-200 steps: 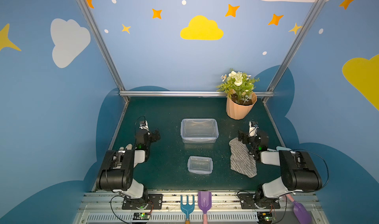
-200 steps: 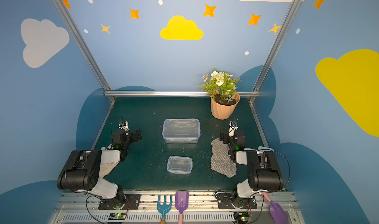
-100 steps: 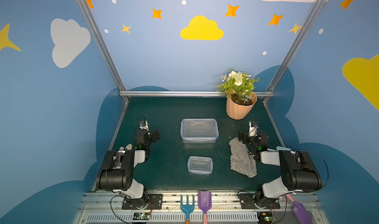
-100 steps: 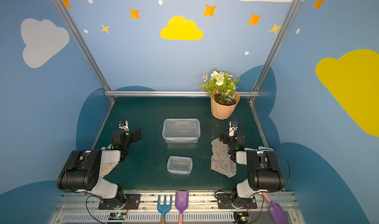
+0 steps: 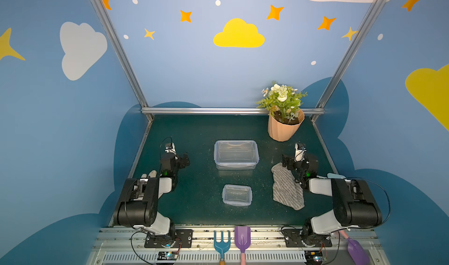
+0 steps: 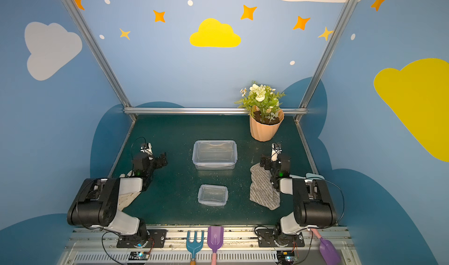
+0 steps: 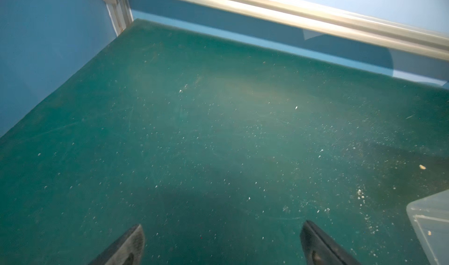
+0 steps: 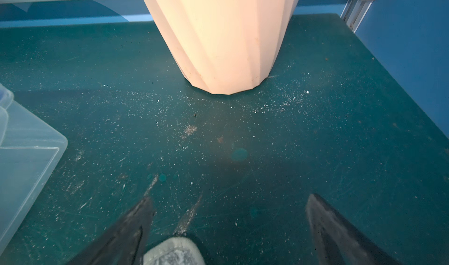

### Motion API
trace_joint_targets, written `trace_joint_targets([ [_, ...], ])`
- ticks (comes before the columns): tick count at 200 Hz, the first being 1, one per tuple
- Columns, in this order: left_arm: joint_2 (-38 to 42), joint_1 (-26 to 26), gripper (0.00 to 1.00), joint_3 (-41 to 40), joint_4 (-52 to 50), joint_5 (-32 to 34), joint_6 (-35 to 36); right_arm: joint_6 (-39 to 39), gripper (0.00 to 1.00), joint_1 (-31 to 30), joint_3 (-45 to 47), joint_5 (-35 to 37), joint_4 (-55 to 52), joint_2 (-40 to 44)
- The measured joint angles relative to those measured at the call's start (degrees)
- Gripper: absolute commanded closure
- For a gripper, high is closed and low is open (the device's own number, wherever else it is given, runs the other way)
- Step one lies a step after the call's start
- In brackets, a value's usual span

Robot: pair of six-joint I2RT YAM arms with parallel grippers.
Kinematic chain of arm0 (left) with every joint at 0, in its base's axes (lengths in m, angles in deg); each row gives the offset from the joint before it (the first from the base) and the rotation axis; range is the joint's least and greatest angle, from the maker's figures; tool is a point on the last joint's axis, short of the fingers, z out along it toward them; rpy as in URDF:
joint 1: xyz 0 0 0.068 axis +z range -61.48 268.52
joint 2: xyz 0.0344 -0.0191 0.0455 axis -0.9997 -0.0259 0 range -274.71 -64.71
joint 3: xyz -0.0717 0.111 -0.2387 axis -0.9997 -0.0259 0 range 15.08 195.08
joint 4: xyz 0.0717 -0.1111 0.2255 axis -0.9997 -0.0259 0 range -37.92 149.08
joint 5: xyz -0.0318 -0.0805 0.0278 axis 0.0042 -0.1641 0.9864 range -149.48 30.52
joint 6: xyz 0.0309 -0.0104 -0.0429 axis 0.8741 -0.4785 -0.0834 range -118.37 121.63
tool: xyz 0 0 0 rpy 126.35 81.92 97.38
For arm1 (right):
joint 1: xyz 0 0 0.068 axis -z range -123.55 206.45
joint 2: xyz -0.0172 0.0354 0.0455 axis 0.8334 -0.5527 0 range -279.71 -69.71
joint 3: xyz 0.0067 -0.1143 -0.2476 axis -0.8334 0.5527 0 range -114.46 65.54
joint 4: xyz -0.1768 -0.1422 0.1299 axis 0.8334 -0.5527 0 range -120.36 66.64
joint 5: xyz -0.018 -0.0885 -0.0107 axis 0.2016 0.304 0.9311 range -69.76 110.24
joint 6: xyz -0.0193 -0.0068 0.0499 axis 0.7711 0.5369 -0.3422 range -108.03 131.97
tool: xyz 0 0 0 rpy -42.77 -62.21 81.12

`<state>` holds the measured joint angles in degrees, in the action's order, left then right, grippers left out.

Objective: Wipe the insides of the lunch boxes
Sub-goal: Move the lunch box to the center of the board.

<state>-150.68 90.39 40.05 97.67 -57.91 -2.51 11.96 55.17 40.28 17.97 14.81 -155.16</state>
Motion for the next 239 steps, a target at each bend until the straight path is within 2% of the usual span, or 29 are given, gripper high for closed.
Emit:
trace_joint_targets([
  [59, 16.0, -1.8, 0.00, 7.8, -18.4, -0.1, -1.0, -1.6, 0.03, 0.0, -11.8, -3.3, -19.3, 8.1],
  [87, 23.7, -7.7, 0.00, 10.4, -28.2, -1.8, -2.3, -3.6, 0.03, -1.3, -16.0, -7.2, -30.1, 11.4],
  [116, 28.3, -16.4, 0.01, 13.9, -37.4, -3.9, -4.3, -6.3, 0.04, -5.7, -18.9, -10.8, -39.6, 17.6],
  [171, 29.4, -29.7, 0.07, 19.7, -52.4, -7.5, -9.3, -14.3, 0.05, -16.9, -19.3, -15.6, -50.8, 26.2],
  [211, 28.0, -40.5, 0.09, 20.0, -60.8, -8.7, -13.8, -22.9, 0.06, -26.3, -13.4, -17.5, -54.1, 31.2],
  [239, 26.4, -45.2, 0.09, 19.7, -63.3, -9.2, -16.7, -28.9, 0.09, -31.3, -8.1, -18.5, -55.7, 33.2],
])
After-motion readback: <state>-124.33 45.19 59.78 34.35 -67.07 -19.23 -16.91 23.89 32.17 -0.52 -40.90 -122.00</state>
